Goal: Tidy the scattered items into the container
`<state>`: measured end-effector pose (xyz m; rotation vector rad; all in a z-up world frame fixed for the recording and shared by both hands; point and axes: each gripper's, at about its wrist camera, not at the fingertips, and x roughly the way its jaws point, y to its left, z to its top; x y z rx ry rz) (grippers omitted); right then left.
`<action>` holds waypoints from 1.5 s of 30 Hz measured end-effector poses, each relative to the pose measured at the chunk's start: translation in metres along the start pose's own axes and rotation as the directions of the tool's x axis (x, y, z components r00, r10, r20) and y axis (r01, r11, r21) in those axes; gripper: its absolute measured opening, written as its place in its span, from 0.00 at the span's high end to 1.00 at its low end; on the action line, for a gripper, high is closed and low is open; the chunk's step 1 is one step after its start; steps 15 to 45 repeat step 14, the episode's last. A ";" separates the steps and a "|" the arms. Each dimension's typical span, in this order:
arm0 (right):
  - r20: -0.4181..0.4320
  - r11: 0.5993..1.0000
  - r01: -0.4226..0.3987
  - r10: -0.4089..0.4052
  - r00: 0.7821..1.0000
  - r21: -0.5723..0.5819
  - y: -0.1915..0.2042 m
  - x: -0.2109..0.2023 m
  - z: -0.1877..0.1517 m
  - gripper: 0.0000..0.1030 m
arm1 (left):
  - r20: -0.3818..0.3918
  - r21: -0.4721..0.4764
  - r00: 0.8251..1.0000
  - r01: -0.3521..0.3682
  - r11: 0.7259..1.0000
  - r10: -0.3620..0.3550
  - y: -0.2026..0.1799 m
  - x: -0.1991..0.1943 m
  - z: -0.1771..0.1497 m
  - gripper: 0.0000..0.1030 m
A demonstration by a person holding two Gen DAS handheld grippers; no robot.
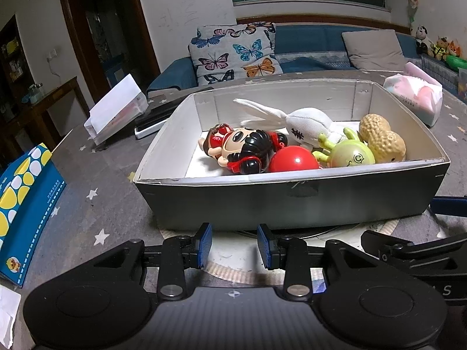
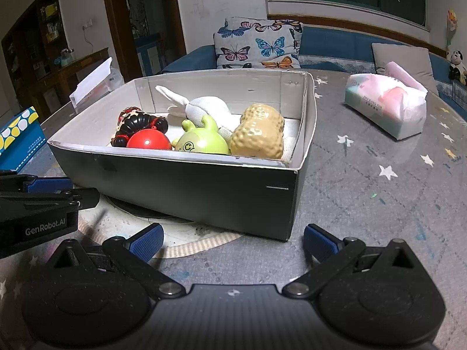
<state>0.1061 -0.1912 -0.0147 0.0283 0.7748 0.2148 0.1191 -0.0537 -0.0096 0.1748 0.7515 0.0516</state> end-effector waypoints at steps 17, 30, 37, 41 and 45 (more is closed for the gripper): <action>0.000 1.000 -0.002 0.002 1.000 0.002 0.001 0.001 0.001 0.00 | 0.016 -0.005 1.000 -0.007 1.000 0.007 0.001 -0.001 0.002 0.65; 0.000 1.000 -0.002 0.002 1.000 0.002 0.001 0.001 0.001 0.00 | 0.016 -0.005 1.000 -0.007 1.000 0.007 0.001 -0.001 0.002 0.65; 0.000 1.000 -0.002 0.002 1.000 0.002 0.001 0.001 0.001 0.00 | 0.016 -0.005 1.000 -0.007 1.000 0.007 0.001 -0.001 0.002 0.65; 0.000 1.000 -0.002 0.002 1.000 0.002 0.001 0.001 0.001 0.00 | 0.016 -0.005 1.000 -0.007 1.000 0.007 0.001 -0.001 0.002 0.65; 0.000 1.000 -0.002 0.002 1.000 0.002 0.001 0.001 0.001 0.00 | 0.016 -0.005 1.000 -0.007 1.000 0.007 0.001 -0.001 0.002 0.65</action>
